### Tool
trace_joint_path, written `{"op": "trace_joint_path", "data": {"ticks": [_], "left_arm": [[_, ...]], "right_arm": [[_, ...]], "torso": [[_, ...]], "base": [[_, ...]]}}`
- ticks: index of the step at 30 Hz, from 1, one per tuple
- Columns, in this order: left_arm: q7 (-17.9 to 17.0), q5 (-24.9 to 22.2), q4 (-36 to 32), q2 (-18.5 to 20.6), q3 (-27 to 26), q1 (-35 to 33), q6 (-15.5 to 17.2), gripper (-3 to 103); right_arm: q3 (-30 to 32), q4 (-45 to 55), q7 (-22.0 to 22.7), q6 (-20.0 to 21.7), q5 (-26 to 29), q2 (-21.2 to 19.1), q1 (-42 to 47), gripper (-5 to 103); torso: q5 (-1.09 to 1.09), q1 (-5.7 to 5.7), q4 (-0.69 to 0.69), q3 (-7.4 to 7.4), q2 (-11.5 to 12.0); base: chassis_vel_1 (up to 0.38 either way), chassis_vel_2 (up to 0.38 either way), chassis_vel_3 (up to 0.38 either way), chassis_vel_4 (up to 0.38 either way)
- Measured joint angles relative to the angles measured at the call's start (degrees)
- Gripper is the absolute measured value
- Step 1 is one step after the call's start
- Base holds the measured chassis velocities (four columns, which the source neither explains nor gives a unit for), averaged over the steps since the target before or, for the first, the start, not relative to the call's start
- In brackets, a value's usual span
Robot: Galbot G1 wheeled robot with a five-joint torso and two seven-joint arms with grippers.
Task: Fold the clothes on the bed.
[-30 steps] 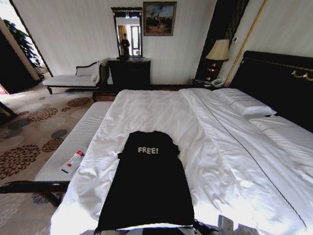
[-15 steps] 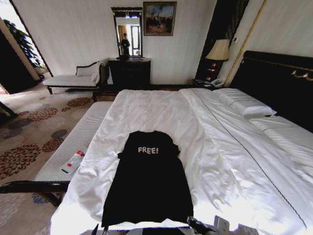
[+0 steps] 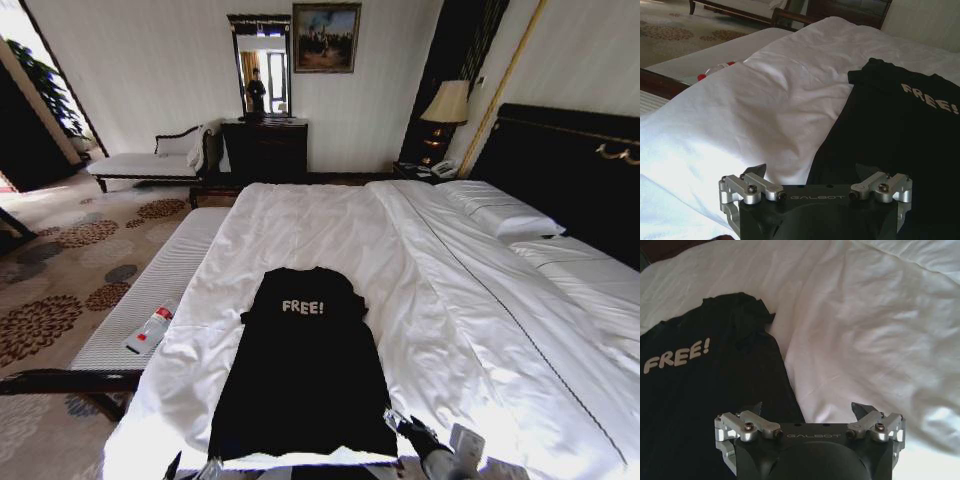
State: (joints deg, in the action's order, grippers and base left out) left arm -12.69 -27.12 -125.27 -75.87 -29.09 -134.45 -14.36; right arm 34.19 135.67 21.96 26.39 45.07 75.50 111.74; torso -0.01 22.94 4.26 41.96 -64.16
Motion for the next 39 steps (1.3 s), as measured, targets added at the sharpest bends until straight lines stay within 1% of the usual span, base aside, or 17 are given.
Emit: {"op": "trace_joint_path", "data": {"ticks": [5, 6, 8, 11, 12, 14, 17, 20, 22, 25, 28, 29, 30, 31, 33, 37, 39], "left_arm": [[0.4, 1.1, -0.9, -1.0, 0.1, -1.6, -1.7, 100], [0.4, 1.1, -0.9, -1.0, 0.1, -1.6, -1.7, 100], [0.6, 2.6, -0.6, -1.0, 0.2, -2.0, -2.8, 100], [0.4, 3.6, -0.5, 0.3, 0.9, -1.5, -2.3, 100], [0.4, 3.6, -0.5, 0.3, 0.9, -1.5, -2.3, 100], [0.5, 3.8, -0.7, 0.9, 1.4, -1.0, -1.8, 100], [1.0, 4.7, -0.6, 1.0, 1.7, -0.9, -2.0, 100], [1.5, 9.0, 0.1, 1.6, 1.7, -0.2, -3.2, 100], [1.5, 9.9, 0.2, 1.9, 1.6, 0.3, -3.5, 100], [1.7, 12.7, 0.4, 3.4, 1.1, 3.9, -4.3, 100], [2.1, 13.1, 0.1, 4.5, 1.2, 6.9, -4.0, 100], [2.3, 13.0, -0.2, 4.9, 1.3, 7.9, -3.8, 100], [2.7, 12.3, -0.9, 6.0, 1.8, 11.3, -2.7, 100], [2.7, 12.3, -0.9, 6.0, 1.8, 11.3, -2.7, 100], [2.8, 11.4, -1.6, 6.5, 2.1, 15.6, -0.9, 100], [2.8, 7.9, -3.4, 7.5, 2.2, 20.8, 2.4, 100], [2.5, 5.8, -4.1, 8.4, 2.1, 22.3, 3.6, 100]], "right_arm": [[2.5, -0.9, -3.0, -0.3, 10.1, -6.9, -8.8, 100], [2.5, -0.9, -3.0, -0.3, 10.1, -6.9, -8.8, 100], [3.1, -2.8, -3.8, 0.0, 14.8, -10.2, -13.7, 100], [3.3, -6.1, -4.2, 0.7, 23.8, -14.1, -20.4, 100], [3.3, -6.1, -4.2, 0.7, 23.8, -14.1, -20.4, 100], [2.4, -9.5, -4.8, 1.1, 27.6, -15.5, -24.8, 100], [0.0, -13.6, -6.1, 1.3, 28.6, -16.5, -29.1, 100], [-4.3, -20.3, -7.6, 1.5, 28.7, -17.2, -35.2, 100], [-5.7, -22.5, -8.1, 1.5, 28.5, -17.3, -37.1, 100], [-9.6, -28.8, -9.8, 1.5, 27.9, -17.6, -44.0, 100], [-11.6, -32.1, -10.7, 1.3, 27.1, -17.6, -47.1, 100], [-11.9, -33.0, -11.0, 1.3, 26.9, -17.5, -47.8, 100], [-12.3, -35.1, -11.6, 1.2, 26.3, -17.2, -49.0, 100], [-12.3, -35.1, -11.6, 1.2, 26.3, -17.2, -49.0, 100], [-12.8, -37.9, -11.9, 1.0, 25.5, -16.6, -50.4, 100], [-13.7, -42.7, -11.8, 1.1, 26.3, -15.3, -53.0, 100], [-14.2, -45.8, -11.8, 1.1, 26.7, -14.5, -54.7, 100]], "torso": [[0.01, 0.00, 0.00, 0.00, 0.0], [0.01, 0.00, 0.00, 0.00, 0.0], [0.02, 0.00, -0.01, 0.00, 0.0], [0.01, 0.01, -0.02, 0.00, 0.0], [0.01, 0.01, -0.02, 0.00, 0.0], [0.00, 0.02, 0.03, 0.01, 0.0], [0.00, 0.02, -0.01, 0.01, 0.0], [0.01, 0.02, -0.01, 0.01, 0.0], [0.01, 0.02, -0.01, 0.01, 0.0], [0.00, 0.02, -0.02, 0.01, 0.0], [0.00, 0.02, -0.02, 0.01, 0.0], [-0.01, 0.02, -0.03, 0.01, 0.0], [0.00, 0.02, -0.02, 0.01, 0.0], [0.00, 0.02, -0.02, 0.01, 0.0], [-0.02, 0.02, 0.05, 0.01, 0.0], [-0.01, 0.01, -0.01, 0.01, 0.0], [0.00, 0.02, 0.01, 0.01, 0.0]], "base": [[0.000, 0.000, 0.000, 0.000], [0.000, 0.000, 0.000, 0.000], [0.000, 0.000, 0.000, 0.000], [0.000, 0.000, 0.000, 0.000], [0.000, 0.000, 0.000, 0.000], [0.000, 0.000, 0.000, 0.000], [0.000, 0.000, 0.000, 0.000], [0.000, 0.000, 0.000, 0.000], [0.000, 0.000, 0.000, 0.000], [0.000, 0.000, 0.000, 0.000], [0.000, 0.000, 0.000, 0.000], [0.000, 0.000, 0.000, 0.000], [0.000, 0.000, 0.000, 0.000], [0.000, 0.000, 0.000, 0.000], [0.000, 0.000, 0.000, 0.000], [0.000, 0.000, 0.000, 0.000], [0.000, 0.000, 0.000, 0.000]]}}
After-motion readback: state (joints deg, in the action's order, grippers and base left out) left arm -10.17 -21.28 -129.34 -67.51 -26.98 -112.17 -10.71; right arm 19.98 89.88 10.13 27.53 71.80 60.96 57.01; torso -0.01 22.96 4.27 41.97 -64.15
